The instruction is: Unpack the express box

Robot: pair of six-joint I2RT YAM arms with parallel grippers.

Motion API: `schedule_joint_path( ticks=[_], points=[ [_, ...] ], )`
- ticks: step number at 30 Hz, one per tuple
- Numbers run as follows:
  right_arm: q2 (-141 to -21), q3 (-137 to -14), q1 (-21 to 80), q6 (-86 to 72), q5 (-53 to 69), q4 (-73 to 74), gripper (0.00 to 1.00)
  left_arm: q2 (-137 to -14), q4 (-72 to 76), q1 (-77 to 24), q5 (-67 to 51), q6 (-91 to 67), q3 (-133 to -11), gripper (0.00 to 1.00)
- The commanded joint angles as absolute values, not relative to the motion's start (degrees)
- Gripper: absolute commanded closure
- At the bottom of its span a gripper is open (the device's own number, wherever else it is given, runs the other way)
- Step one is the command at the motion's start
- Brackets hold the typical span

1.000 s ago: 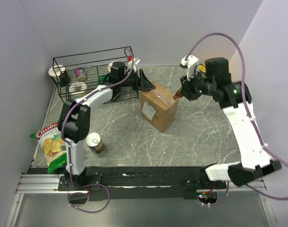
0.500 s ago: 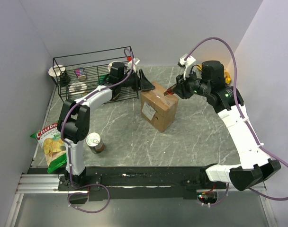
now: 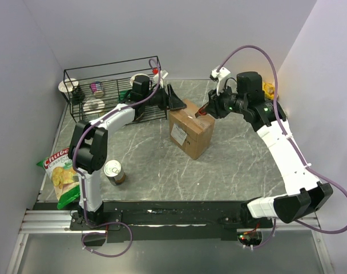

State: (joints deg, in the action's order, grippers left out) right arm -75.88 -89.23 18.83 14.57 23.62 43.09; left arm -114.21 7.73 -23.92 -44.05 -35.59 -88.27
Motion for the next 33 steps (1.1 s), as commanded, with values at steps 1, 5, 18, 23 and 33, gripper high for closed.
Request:
schedule_joint_path(
  ticks=[1, 5, 18, 23, 33],
  points=[
    [-75.6, -92.0, 19.2, 15.1, 23.8, 43.2, 1.00, -117.1, -2.5, -23.5, -37.6, -30.9, -84.6, 0.36],
    [-76.1, -93.0, 19.2, 15.6, 23.4, 45.3, 1.00, -117.2, -2.6, -23.5, -37.5, -30.9, -84.7, 0.36],
    [-75.1, -95.1, 19.2, 17.1, 22.8, 55.0, 1.00, -118.1, -2.8, -23.5, -36.7, -30.8, -85.3, 0.37],
    [-75.7, -95.4, 19.1, 17.7, 22.2, 56.9, 1.00, -118.2, -2.7, -23.5, -36.6, -30.8, -85.5, 0.37],
    [-76.7, -99.8, 18.2, 18.5, 21.2, 64.4, 1.00, -118.2, -3.7, -23.4, -34.9, -29.5, -85.5, 0.37]
  ],
)
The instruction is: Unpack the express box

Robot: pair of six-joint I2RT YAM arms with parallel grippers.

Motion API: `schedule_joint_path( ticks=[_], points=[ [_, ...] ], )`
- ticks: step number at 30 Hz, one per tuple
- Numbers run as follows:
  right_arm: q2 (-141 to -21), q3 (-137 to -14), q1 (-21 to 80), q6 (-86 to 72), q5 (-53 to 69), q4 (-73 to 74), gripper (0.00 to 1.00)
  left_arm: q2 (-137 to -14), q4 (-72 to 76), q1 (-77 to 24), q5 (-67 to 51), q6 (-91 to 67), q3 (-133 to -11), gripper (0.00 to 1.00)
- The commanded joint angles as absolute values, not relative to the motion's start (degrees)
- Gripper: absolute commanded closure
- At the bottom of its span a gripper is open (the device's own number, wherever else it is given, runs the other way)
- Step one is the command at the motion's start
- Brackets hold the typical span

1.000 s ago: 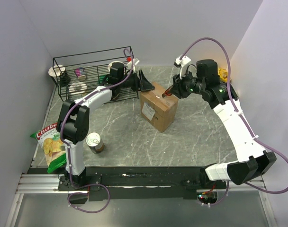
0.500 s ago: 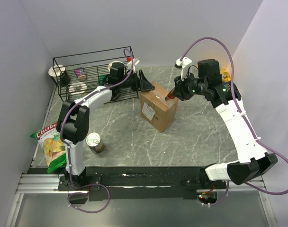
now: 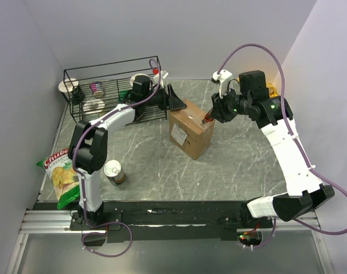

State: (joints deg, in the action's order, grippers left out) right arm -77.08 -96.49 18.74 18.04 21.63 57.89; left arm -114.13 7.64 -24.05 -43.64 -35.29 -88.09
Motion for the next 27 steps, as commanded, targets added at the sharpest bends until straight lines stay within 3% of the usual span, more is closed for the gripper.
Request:
schedule_joint_path(
  ticks=[1, 27],
  points=[
    [-76.6, -100.0, 18.1, 18.6, 21.2, 65.5, 1.00, -118.3, -3.8, -23.3, -34.7, -29.5, -85.5, 0.37],
    [-74.7, -101.9, 16.3, 22.6, 20.0, 77.0, 1.00, -119.8, -4.4, -22.7, -33.7, -29.2, -86.2, 0.41]
  ],
)
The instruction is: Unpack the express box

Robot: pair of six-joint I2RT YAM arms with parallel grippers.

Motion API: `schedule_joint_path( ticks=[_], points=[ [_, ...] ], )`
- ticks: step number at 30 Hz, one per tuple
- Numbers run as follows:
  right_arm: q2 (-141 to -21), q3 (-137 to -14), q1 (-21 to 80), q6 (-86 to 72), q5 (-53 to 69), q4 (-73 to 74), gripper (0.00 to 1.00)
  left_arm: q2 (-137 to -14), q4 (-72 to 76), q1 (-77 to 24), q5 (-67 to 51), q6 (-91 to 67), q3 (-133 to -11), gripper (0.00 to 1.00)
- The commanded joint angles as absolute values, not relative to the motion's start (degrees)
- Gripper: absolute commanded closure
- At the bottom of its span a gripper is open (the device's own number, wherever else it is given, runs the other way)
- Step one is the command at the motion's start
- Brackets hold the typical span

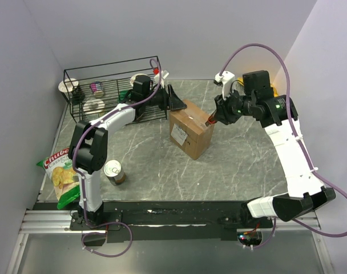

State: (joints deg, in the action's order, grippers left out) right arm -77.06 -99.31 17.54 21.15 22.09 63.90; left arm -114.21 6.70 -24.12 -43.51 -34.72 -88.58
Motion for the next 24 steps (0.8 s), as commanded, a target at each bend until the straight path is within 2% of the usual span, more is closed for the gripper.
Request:
schedule_joint_path(
  ticks=[1, 11, 14, 18, 20, 24],
  points=[
    [-74.8, -102.2, 16.1, 22.8, 20.0, 77.9, 1.00, -119.8, -4.2, -22.7, -33.7, -29.0, -86.2, 0.41],
    [-73.9, -103.1, 13.3, 23.4, 20.3, 79.5, 1.00, -119.5, -4.3, -22.7, -34.7, -29.3, -86.6, 0.41],
    [-72.6, -102.7, 7.8, 20.4, 20.7, 75.4, 1.00, -118.0, -2.8, -22.8, -37.9, -30.0, -87.9, 0.37],
    [-71.5, -93.4, 6.9, 20.1, 20.1, 68.3, 1.00, -115.3, 7.5, -22.4, -49.7, -36.1, -89.0, 0.22],
    [-71.2, -90.5, 7.0, 19.7, 22.2, 66.0, 1.00, -112.9, 16.3, -21.6, -55.5, -39.9, -89.0, 0.20],
    [-73.7, -87.4, 7.4, 16.8, 22.9, 61.4, 1.00, -109.5, 14.9, -17.0, -55.2, -37.8, -90.4, 0.18]
  ],
)
